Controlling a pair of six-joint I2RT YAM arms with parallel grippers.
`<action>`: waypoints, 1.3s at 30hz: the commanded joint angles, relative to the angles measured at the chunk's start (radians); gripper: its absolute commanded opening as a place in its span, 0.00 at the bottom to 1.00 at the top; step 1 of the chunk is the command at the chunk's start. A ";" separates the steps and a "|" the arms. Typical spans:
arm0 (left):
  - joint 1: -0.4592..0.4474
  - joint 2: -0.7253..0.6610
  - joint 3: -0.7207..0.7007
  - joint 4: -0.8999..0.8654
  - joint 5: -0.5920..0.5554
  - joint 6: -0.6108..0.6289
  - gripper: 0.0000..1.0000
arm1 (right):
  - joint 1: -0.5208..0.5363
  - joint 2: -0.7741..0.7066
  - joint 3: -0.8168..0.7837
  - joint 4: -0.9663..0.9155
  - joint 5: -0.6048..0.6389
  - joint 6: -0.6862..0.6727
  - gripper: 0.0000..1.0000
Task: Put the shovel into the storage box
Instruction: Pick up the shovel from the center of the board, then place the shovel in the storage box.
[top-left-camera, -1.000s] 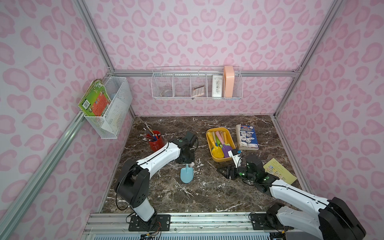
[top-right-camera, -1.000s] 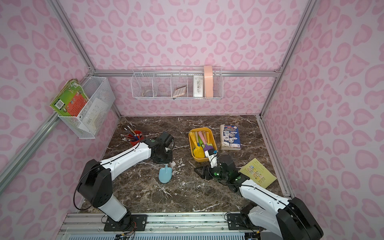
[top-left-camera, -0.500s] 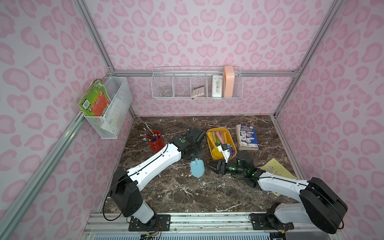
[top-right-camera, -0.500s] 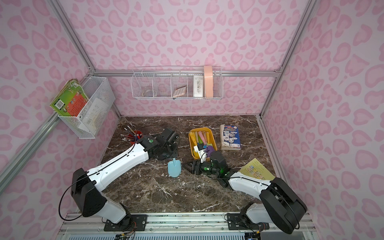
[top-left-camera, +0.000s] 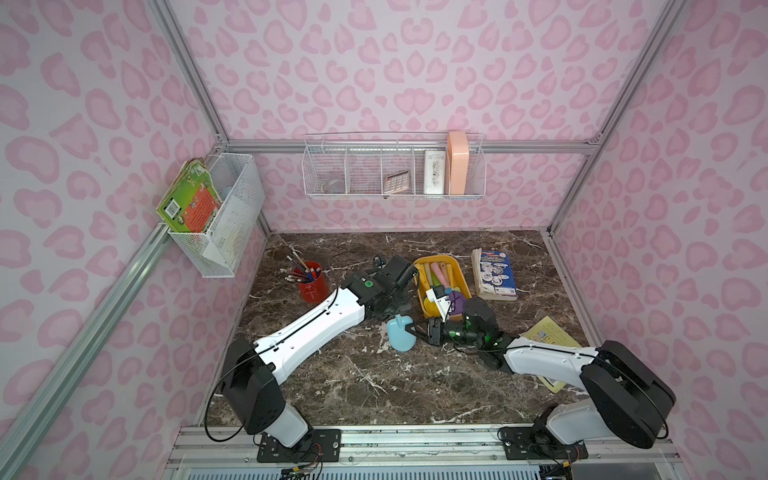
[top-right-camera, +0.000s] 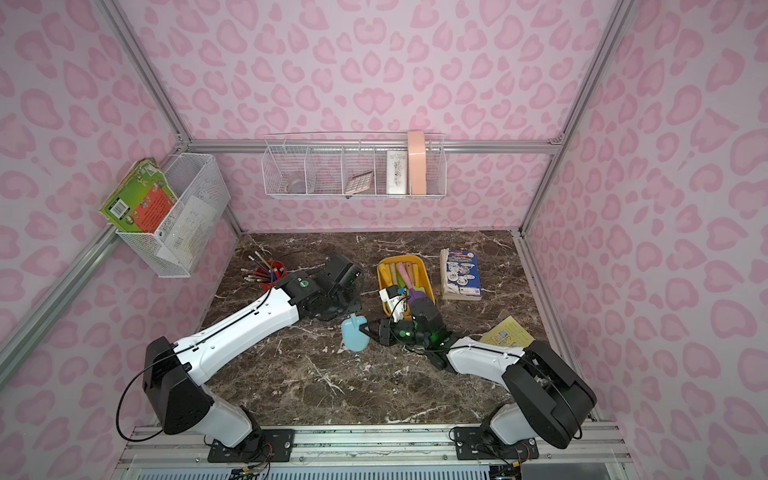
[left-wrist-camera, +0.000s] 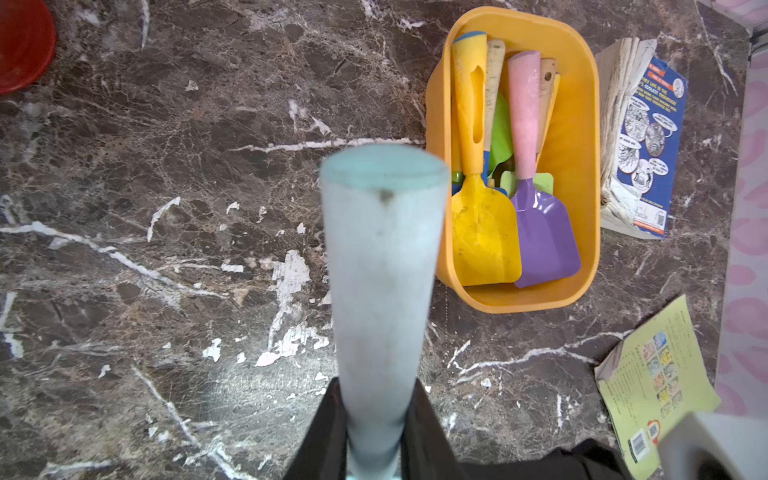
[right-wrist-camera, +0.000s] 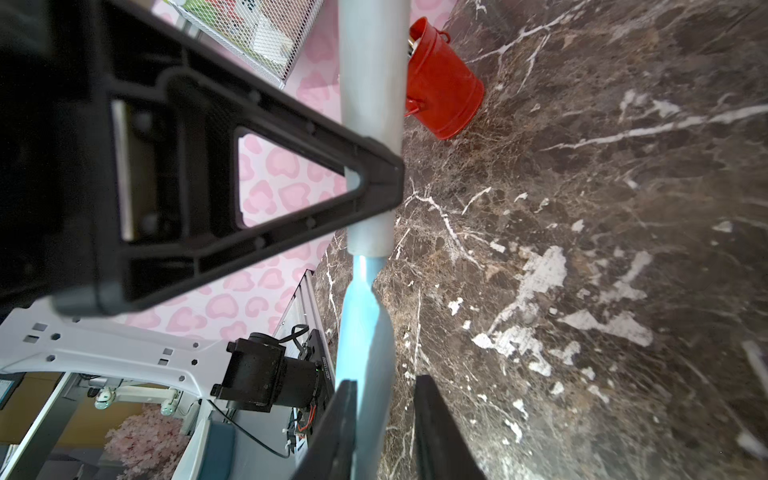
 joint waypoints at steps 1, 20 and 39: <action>-0.003 0.011 0.020 0.027 0.022 -0.016 0.00 | -0.004 -0.007 0.022 -0.054 0.041 -0.011 0.13; -0.004 -0.056 0.057 -0.007 0.002 0.098 0.56 | -0.260 -0.090 0.186 -0.631 0.108 -0.269 0.00; -0.004 -0.192 -0.218 -0.023 0.012 0.038 0.56 | -0.480 0.160 0.422 -0.822 0.209 -0.489 0.00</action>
